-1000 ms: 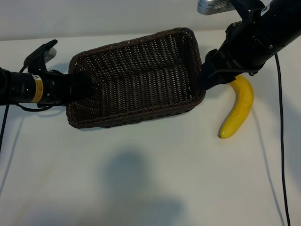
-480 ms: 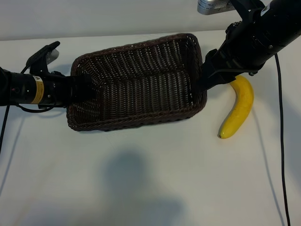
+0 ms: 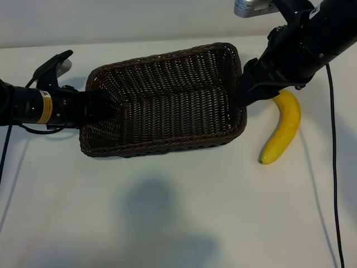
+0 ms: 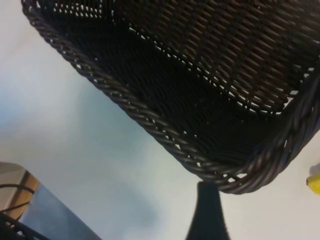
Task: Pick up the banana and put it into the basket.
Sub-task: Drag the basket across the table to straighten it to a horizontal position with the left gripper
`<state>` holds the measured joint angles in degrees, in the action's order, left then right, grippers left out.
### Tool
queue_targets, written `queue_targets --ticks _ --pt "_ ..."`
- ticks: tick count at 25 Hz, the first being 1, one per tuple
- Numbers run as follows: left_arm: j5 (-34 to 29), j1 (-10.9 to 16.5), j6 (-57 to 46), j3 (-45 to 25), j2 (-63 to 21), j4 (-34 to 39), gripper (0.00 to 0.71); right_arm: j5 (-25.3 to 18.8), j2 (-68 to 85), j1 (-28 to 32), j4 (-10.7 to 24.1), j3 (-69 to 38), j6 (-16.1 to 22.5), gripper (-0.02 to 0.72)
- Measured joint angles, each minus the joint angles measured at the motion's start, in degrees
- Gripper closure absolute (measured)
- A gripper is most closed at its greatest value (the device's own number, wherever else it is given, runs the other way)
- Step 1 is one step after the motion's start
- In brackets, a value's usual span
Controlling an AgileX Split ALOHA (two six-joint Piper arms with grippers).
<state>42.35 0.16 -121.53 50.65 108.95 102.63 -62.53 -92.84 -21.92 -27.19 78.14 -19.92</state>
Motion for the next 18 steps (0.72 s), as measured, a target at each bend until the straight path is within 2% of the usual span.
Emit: queue_targets --ticks 9,14,18 --pt "2.8 1.0 0.0 0.0 0.0 0.0 0.532 -0.1 0.0 0.0 0.0 0.0 0.0 0.155" --pt "2.9 1.9 0.0 0.0 -1.4 0.0 0.386 -0.2 0.0 0.0 0.1 0.0 0.0 0.171" --pt "2.9 2.4 0.0 0.0 -3.2 0.0 0.326 -0.2 0.0 0.0 0.1 0.0 0.0 0.187"
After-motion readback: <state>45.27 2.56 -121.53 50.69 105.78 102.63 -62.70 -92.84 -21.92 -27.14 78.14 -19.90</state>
